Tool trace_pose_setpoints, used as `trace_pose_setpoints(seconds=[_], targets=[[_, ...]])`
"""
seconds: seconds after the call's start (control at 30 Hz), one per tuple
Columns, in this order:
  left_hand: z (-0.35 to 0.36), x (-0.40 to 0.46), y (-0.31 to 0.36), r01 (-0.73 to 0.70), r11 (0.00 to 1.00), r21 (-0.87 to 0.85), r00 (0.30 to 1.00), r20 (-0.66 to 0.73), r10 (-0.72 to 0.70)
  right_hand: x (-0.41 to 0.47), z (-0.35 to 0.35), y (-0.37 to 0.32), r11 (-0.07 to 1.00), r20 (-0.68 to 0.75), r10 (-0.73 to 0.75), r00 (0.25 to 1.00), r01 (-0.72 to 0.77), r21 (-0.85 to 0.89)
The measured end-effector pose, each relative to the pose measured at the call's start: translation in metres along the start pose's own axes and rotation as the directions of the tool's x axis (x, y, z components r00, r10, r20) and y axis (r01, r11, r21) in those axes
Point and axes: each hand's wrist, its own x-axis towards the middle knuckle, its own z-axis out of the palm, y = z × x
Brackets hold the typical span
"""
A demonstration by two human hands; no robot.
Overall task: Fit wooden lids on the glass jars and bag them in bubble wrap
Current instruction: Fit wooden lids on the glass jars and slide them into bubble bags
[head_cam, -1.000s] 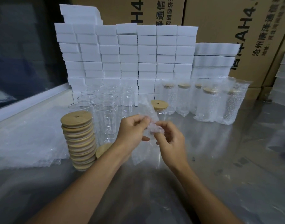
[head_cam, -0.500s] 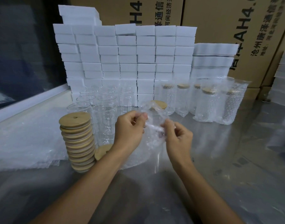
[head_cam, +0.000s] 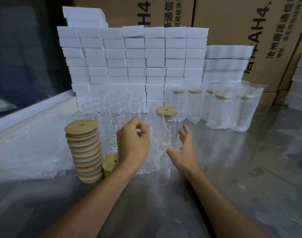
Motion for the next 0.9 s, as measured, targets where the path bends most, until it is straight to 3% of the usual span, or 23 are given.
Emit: trace_pose_setpoints(seconds=[0.17, 0.27, 0.33, 0.43, 0.53, 0.63, 0.77, 0.9], targets=[[-0.003, -0.009, 0.001, -0.161, 0.975, 0.153, 0.983, 0.112, 0.145, 0.016, 0.004, 0.014, 0.999, 0.036, -0.024, 0.999, 0.025, -0.024], [0.000, -0.014, -0.001, -0.149, 0.959, 0.242, 0.986, 0.107, 0.126, 0.021, 0.006, 0.017, 0.999, 0.015, -0.033, 0.999, 0.033, -0.015], [0.004, -0.016, -0.003, -0.123, 0.957, 0.264, 0.991, 0.089, 0.103, 0.019, 0.005, 0.014, 1.000, -0.070, -0.021, 0.997, 0.020, -0.014], [0.013, -0.018, -0.007, -0.079, 0.965, 0.252, 0.996, 0.056, 0.067, 0.012, 0.003, 0.000, 0.987, -0.236, 0.053, 0.970, -0.015, 0.160], [0.026, -0.018, -0.013, -0.045, 0.960, 0.276, 0.999, 0.038, 0.036, 0.005, 0.000, -0.024, 0.923, -0.306, 0.103, 0.946, 0.023, 0.383], [0.038, -0.020, -0.020, -0.010, 0.961, 0.277, 1.000, 0.025, 0.003, -0.007, 0.002, -0.053, 0.818, -0.247, 0.091, 0.965, 0.069, 0.570], [0.047, -0.020, -0.032, 0.018, 0.966, 0.257, 0.998, 0.053, -0.033, -0.026, 0.011, -0.079, 0.591, 0.024, 0.046, 0.999, -0.047, 0.805], [0.049, -0.028, -0.041, -0.145, 0.948, 0.282, 0.988, 0.098, 0.122, -0.040, 0.029, -0.088, 0.540, 0.116, 0.160, 0.980, -0.185, 0.821]])
